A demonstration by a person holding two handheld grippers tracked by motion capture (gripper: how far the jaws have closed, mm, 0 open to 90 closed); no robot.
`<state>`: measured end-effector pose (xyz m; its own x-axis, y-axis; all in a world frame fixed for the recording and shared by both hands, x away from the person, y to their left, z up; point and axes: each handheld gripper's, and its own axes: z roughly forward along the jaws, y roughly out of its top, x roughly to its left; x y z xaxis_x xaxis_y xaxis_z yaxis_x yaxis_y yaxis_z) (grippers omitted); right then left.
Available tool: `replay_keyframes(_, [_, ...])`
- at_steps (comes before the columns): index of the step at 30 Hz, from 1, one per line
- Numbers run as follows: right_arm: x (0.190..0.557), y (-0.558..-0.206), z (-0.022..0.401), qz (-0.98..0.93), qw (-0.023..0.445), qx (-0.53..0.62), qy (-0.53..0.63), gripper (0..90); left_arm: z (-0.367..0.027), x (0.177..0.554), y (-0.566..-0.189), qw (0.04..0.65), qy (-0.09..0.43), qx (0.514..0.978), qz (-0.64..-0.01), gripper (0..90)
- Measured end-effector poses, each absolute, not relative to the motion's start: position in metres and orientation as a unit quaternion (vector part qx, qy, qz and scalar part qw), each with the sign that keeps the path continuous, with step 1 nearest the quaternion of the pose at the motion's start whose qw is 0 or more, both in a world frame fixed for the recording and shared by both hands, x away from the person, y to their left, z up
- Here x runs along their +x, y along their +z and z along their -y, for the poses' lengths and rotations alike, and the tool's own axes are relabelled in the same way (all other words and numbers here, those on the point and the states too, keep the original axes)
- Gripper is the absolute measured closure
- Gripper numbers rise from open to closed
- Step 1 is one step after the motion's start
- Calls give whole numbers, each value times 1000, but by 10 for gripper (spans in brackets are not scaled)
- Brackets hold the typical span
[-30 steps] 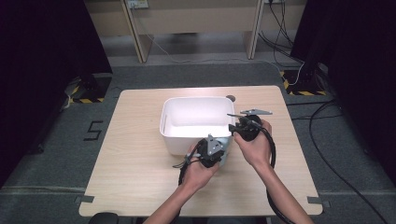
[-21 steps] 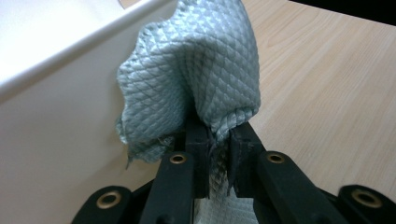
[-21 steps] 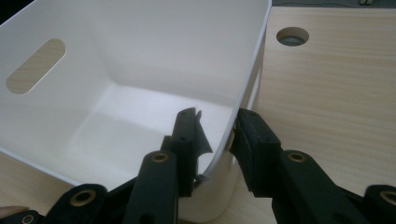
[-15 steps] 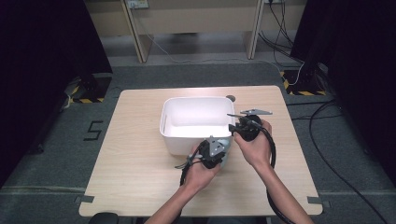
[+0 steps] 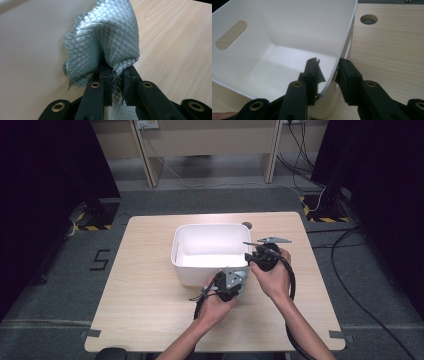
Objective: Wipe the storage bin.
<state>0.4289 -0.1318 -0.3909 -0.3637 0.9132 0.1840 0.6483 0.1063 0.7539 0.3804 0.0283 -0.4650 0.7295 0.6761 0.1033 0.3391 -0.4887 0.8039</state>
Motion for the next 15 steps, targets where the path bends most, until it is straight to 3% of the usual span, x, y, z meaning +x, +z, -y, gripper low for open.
replay_keyframes(15, [429,-391,132,-726,167,538,395,699,-21,382,-476,392,208,844,-301,806])
